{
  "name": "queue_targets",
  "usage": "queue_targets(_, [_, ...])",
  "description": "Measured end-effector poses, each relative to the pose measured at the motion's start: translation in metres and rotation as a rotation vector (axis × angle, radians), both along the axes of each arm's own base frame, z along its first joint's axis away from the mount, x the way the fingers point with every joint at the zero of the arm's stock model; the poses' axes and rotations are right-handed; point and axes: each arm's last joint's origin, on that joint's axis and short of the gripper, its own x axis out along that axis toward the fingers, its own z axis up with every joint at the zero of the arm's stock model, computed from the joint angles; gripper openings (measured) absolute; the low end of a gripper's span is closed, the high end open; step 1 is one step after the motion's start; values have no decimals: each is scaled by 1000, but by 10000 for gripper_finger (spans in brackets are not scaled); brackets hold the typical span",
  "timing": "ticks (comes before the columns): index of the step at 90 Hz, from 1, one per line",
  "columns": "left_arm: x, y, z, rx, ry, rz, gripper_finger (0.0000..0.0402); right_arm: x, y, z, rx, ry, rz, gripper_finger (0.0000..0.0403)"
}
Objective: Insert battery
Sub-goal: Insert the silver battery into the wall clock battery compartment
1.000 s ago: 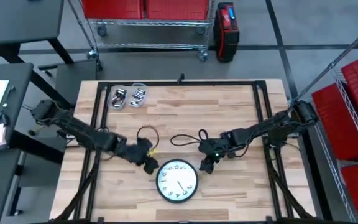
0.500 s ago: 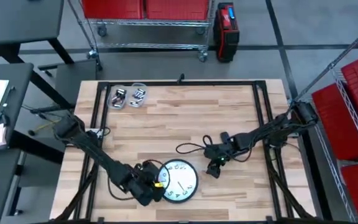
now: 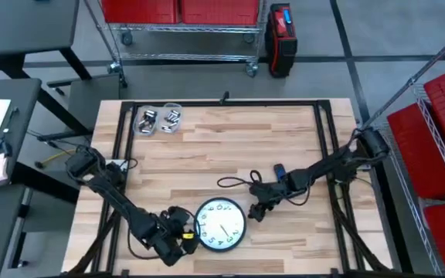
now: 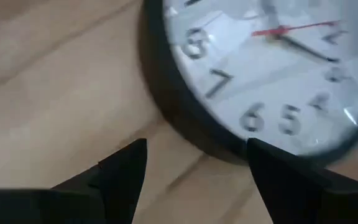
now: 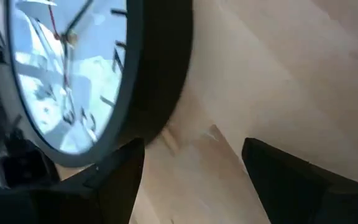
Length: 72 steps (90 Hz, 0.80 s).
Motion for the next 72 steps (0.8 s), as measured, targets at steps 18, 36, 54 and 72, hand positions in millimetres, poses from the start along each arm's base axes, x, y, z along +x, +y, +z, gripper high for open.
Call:
queue_targets(18, [0, 4, -8, 11, 1, 28, 256, 0, -1, -1, 4, 7, -8, 270])
queue_targets(36, [7, 5, -11, 3, -32, 47, 256, 1, 0, -1, 12, -6, -13, 270])
queue_targets(54, [10, 8, -12, 27, -34, 31, 256, 4, 1, 1, 37, -45, -28, 270])
queue_targets(72, [-1, 11, -24, 12, -36, 85, 256, 4, 1, 1, 35, -44, -30, 270])
